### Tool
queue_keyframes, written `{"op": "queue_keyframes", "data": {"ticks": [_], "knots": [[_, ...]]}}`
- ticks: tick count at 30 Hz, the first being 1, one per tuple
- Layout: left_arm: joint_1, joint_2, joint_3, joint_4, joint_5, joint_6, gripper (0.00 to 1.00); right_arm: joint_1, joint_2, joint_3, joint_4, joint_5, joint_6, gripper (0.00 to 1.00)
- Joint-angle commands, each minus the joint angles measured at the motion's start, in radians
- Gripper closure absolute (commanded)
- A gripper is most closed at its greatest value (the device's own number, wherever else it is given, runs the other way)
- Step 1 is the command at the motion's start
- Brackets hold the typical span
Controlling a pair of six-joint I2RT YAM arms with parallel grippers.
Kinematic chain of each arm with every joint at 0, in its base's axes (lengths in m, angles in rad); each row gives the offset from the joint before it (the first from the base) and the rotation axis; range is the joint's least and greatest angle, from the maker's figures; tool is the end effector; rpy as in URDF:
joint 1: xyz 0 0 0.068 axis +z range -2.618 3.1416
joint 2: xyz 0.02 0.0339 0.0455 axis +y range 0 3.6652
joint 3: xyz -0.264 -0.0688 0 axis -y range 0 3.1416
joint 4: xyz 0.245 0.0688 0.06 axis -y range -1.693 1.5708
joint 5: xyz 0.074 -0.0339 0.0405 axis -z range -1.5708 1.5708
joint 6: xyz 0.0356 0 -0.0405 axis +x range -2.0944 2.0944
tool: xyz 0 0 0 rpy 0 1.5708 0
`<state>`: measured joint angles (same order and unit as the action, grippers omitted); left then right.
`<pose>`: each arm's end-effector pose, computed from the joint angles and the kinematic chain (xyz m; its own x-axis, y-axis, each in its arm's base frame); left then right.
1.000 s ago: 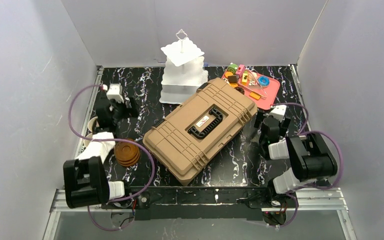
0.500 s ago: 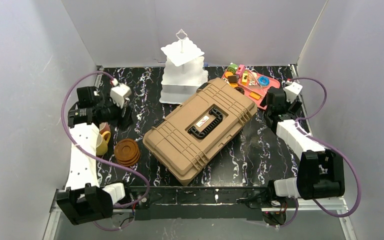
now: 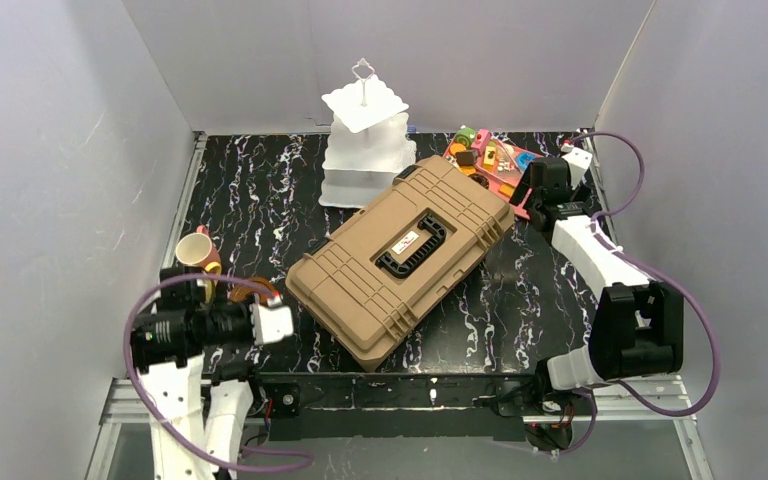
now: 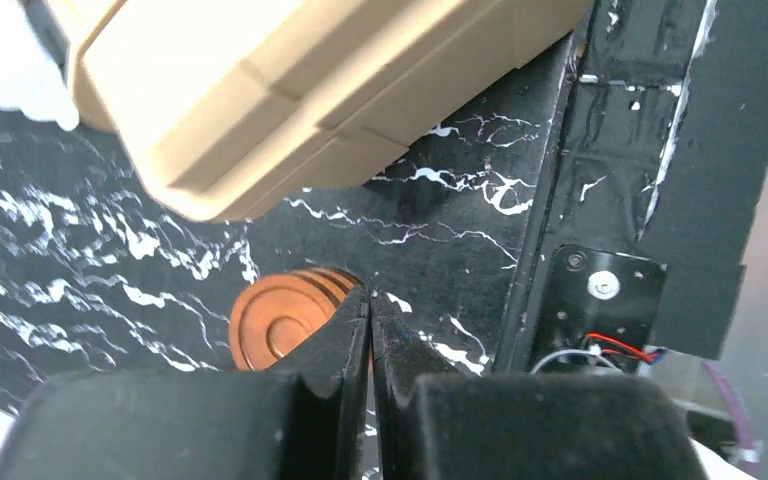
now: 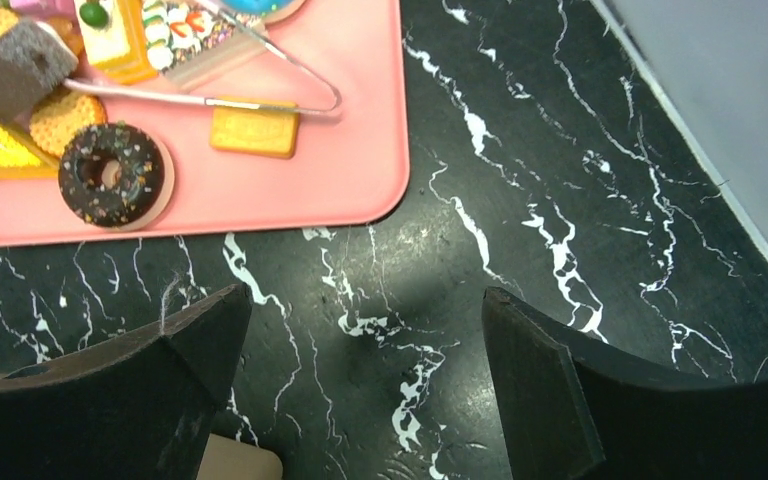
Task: Serve the afternoon tea
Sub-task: Move the distractor to the corner of the board.
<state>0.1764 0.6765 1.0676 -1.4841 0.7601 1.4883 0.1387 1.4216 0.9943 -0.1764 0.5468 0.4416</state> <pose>0.0670 -0.0130 0.3390 0.1120 0.7537 -0.6476 0.8865 0.2187 0.4078 0.3141 0.0252 0.2684 -0.3776 0.3159 -0.8704 0.5168 0.8519 0.0850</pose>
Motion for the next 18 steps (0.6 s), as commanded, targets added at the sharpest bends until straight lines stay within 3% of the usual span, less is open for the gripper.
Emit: {"op": "queue_keyframes", "data": {"ticks": [1,6,10,16,18], "knots": [[-0.033,-0.094,-0.113,-0.196,0.111,0.279,0.97,-0.004,0.023,0.061,-0.033,-0.067,0.002,0.07],[-0.036,-0.012,-0.153,-0.181,0.198,0.466,0.80,-0.003,0.031,0.073,-0.037,-0.093,0.003,0.08],[-0.076,0.155,-0.094,-0.043,0.278,0.347,0.67,0.006,0.052,0.093,-0.045,-0.120,0.000,0.08],[-0.213,0.341,-0.025,-0.027,0.283,0.262,0.61,0.034,0.087,0.126,-0.062,-0.153,-0.010,0.10],[-0.252,0.350,-0.042,0.092,0.274,0.141,0.59,0.046,0.091,0.130,-0.069,-0.159,-0.016,0.11]]}}
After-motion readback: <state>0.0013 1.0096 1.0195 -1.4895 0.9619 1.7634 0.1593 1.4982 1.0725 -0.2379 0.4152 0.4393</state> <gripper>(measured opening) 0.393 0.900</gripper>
